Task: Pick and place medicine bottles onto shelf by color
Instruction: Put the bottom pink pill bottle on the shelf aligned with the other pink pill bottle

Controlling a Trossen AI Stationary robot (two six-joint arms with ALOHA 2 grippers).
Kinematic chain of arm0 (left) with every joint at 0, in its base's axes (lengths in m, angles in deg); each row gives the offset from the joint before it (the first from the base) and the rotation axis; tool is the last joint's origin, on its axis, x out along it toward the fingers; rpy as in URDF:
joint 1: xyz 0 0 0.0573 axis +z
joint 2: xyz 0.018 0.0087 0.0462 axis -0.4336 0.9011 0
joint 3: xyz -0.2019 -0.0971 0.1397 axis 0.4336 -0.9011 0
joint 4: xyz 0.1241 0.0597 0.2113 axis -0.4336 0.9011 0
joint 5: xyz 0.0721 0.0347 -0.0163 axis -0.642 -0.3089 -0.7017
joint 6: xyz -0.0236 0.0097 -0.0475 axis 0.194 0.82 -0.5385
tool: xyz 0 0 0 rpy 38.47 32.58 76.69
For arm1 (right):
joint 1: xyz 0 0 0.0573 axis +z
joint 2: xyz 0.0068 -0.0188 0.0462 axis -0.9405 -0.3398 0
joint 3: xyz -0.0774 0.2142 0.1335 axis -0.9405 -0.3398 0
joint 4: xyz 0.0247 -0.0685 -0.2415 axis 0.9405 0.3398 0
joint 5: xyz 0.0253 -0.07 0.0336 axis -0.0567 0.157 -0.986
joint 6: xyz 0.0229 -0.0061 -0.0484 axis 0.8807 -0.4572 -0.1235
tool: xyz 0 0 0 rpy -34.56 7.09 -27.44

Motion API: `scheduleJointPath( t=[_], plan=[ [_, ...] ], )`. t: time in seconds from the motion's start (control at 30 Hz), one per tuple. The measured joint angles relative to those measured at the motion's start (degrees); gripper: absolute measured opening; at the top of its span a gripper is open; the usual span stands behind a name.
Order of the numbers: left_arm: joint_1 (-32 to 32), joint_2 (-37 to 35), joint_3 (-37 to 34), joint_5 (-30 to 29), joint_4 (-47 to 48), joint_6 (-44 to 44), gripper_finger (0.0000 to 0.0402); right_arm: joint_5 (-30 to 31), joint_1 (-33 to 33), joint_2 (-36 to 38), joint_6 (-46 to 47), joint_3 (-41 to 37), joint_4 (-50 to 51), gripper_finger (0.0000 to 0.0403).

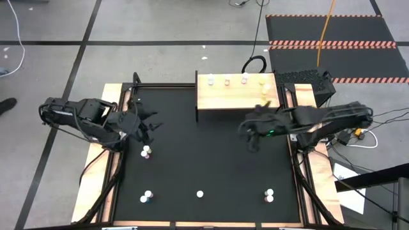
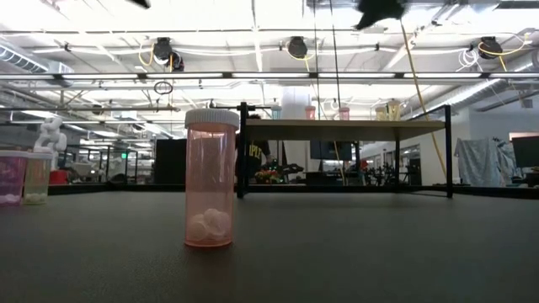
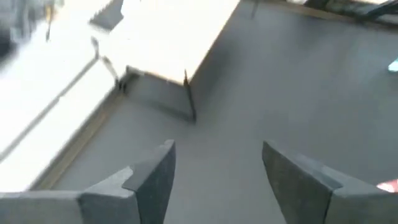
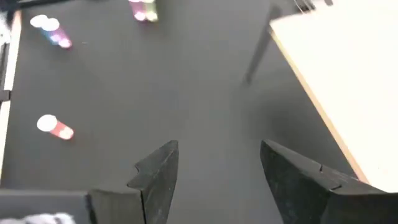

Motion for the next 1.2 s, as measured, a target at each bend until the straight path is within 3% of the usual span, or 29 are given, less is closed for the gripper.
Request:
scheduleJointPath(
  t=[0.13, 0.33, 0.53, 0.73, 0.93, 1.07, 1.2],
  plan=[
    [1.9, 1.7, 0.0, 0.3, -12.8, 14.4, 0.0221, 0.3, 1.8, 3.3, 7.6, 0.0, 8.1, 0.0224],
    [6.0, 4.7, 0.0, 10.0, -22.2, 25.5, 0.0205, 0.2, 6.3, -1.7, 9.5, -0.1, 5.7, 0.0223],
    [8.3, 5.9, 0.0, 10.7, -22.1, 22.4, 0.0193, -0.8, 9.3, -11.5, 5.4, -0.1, -11.3, 0.0223],
    [7.9, 5.9, 0.0, 14.7, -19.7, 21.8, 0.019, -8.9, 10.0, -21.9, -1.5, -0.1, -32.8, 0.0223],
    [6.5, 5.9, 0.0, 18.4, -14.7, 21.4, 0.019, -10.9, 11.3, -30.4, -5.2, -0.1, -48.0, 0.0224],
    [5.0, 5.8, 0.0, 18.7, -10.4, 16.0, 0.0188, -10.7, 10.0, -34.4, -2.8, 4.4, -50.1, 0.0224],
    [2.8, 5.8, 0.0, 18.5, -2.3, 7.4, 0.0188, -11.5, 8.7, -40.0, -9.6, 14.5, -48.1, 0.0224]
  ],
)
